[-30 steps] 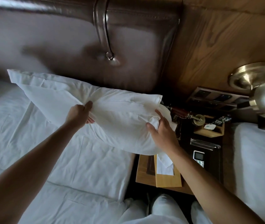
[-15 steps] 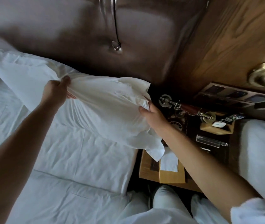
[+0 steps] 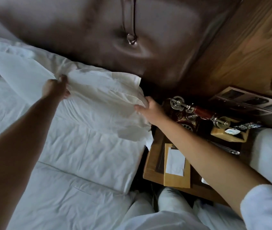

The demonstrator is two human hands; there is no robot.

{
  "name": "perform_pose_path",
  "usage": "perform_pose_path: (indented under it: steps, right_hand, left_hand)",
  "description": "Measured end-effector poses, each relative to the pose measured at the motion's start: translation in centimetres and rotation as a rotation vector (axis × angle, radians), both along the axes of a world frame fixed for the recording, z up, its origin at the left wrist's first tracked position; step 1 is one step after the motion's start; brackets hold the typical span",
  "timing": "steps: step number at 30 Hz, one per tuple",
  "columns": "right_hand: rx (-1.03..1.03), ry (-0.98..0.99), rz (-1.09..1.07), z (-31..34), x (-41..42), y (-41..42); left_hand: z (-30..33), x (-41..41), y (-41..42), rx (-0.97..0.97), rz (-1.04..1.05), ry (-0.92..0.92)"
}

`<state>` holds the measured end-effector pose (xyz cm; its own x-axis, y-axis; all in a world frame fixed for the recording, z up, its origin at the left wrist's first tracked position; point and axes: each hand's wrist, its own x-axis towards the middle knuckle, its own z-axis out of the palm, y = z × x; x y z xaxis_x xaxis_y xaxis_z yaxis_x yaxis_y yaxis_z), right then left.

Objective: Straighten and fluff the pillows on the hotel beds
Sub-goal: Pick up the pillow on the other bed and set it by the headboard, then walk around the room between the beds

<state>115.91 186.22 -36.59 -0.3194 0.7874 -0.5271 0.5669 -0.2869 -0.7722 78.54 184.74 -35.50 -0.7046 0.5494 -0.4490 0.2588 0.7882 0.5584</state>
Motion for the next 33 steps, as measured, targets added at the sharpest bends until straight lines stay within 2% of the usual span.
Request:
perform_pose_path:
  steps: [3,7,9,12,15,18,25,29,33]
  right_hand:
    - [0.21,-0.124,0.083,2.5,2.2,1.0]
    - [0.498,-0.139,0.058,6.1,3.9,3.2]
    - [0.506,-0.196,0.018,6.4,4.2,3.3]
    - [0.4,-0.28,0.009,5.7,4.8,2.1]
    - [0.334,-0.269,0.088,6.6,6.1,1.2]
    - [0.281,-0.293,0.123,9.4,7.5,0.6]
    - [0.536,-0.27,0.267,16.1,8.2,-2.2]
    - [0.662,-0.167,0.345,20.1,8.2,-3.9]
    - [0.786,-0.037,0.422,24.2,9.3,-5.9]
  left_hand:
    - [0.7,1.3,-0.1,0.006,0.026,0.059]
    - [1.6,2.0,0.3,0.09,0.059,0.128]
    - [1.4,2.8,0.6,0.101,0.051,0.099]
    - [1.0,4.1,-0.1,0.066,0.015,0.039]
    - [1.9,5.4,-1.7,-0.022,-0.074,0.176]
    - [3.5,6.4,-3.3,-0.025,-0.147,0.238]
    - [8.1,9.7,-9.8,0.108,-0.176,0.251]
    - [13.5,12.2,-13.6,0.247,-0.22,0.407]
    - [19.4,15.6,-17.7,0.368,-0.18,0.572]
